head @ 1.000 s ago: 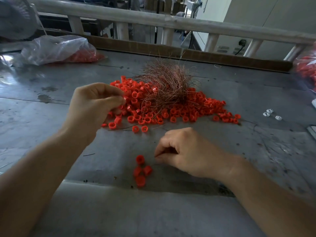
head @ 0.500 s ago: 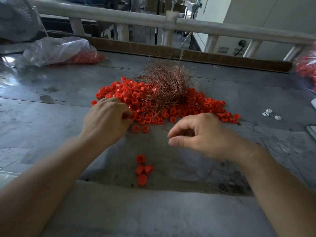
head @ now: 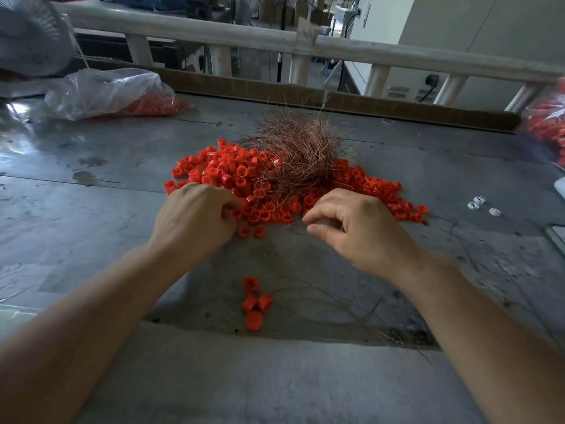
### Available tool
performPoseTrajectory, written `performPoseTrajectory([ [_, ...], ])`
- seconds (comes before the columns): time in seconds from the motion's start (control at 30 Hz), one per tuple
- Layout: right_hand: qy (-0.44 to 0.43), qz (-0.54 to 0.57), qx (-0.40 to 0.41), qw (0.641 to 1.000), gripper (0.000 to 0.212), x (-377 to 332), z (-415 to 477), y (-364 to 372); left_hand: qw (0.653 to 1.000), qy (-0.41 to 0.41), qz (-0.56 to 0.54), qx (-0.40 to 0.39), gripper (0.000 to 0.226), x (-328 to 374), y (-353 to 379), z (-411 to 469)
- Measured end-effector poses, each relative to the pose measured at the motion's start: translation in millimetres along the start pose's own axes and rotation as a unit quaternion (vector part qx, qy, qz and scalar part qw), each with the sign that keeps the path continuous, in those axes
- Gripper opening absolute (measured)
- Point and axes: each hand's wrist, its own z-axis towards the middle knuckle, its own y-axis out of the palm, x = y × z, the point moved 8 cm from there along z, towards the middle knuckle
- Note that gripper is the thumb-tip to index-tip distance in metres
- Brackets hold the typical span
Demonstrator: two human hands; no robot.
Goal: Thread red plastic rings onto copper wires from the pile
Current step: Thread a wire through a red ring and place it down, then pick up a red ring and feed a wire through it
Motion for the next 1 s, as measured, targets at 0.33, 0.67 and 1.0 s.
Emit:
performPoseTrajectory([
  [0.33,-0.024,0.012,0.021,0.999,0.013,2,5,1,0.99,-0.092,-0.098,0.046,0.017,-14,-17,-1],
  [0.67,-0.035,0.057,0.217,0.974,0.012,-12,-12,-61,0.829,0.031,-0.551,-0.09,0.023,37,-28,-17],
  [1.0,-0.092,0.058,0.167,0.98,0.012,-32,-13,-47,0.844,0.063,-0.516,-0.132,0.029,49,-15,-25],
])
